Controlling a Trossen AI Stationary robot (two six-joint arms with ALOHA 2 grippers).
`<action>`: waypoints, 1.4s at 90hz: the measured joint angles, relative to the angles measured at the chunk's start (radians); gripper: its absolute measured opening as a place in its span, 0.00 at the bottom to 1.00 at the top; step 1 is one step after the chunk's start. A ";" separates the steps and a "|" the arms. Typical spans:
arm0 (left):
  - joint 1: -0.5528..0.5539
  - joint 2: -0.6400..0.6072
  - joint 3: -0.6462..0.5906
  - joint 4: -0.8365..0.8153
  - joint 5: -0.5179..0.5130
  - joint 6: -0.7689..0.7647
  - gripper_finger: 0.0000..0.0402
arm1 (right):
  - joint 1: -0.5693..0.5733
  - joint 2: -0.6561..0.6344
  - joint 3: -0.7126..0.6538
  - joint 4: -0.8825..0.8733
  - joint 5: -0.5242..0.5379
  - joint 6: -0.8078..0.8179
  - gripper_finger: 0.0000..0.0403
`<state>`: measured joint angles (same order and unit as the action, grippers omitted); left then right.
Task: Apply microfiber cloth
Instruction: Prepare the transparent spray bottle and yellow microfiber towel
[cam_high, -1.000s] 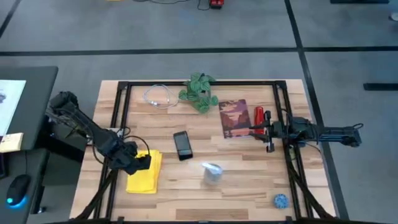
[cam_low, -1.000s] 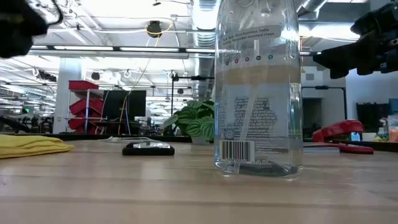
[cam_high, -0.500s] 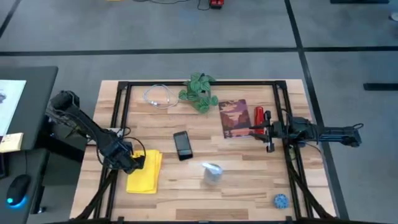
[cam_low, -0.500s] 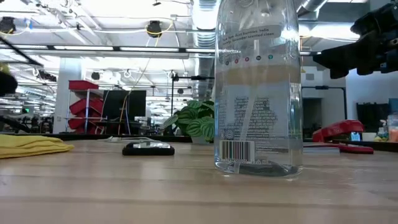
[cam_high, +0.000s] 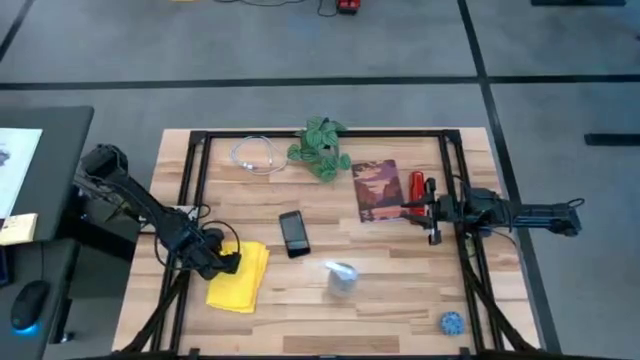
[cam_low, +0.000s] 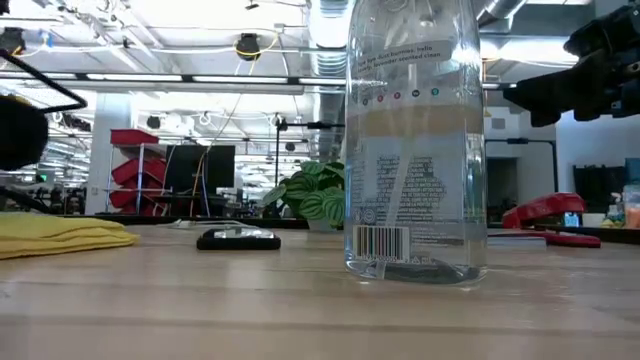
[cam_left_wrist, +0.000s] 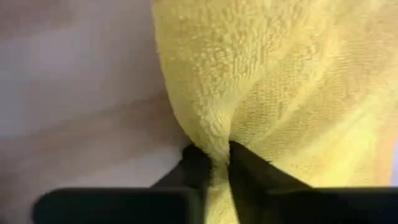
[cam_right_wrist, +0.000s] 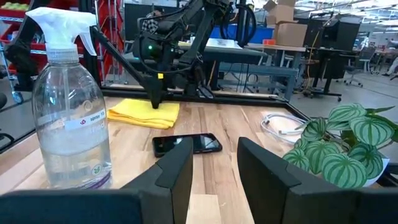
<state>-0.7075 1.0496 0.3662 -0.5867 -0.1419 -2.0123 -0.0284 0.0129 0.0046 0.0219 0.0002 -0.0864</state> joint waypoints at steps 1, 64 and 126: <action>0.002 0.001 0.000 0.007 -0.006 0.007 0.03 | 0.000 0.000 0.000 0.000 0.000 0.000 0.28; 0.277 0.447 0.427 0.230 0.195 0.881 0.00 | 0.000 0.000 0.000 0.000 0.000 0.000 0.28; 0.462 0.435 0.505 0.123 0.212 0.921 0.33 | 0.000 0.000 0.000 0.000 0.000 0.000 0.28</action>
<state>-0.2457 1.4845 0.8715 -0.4637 0.0697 -1.0911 -0.0288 0.0130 0.0046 0.0219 0.0004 -0.0864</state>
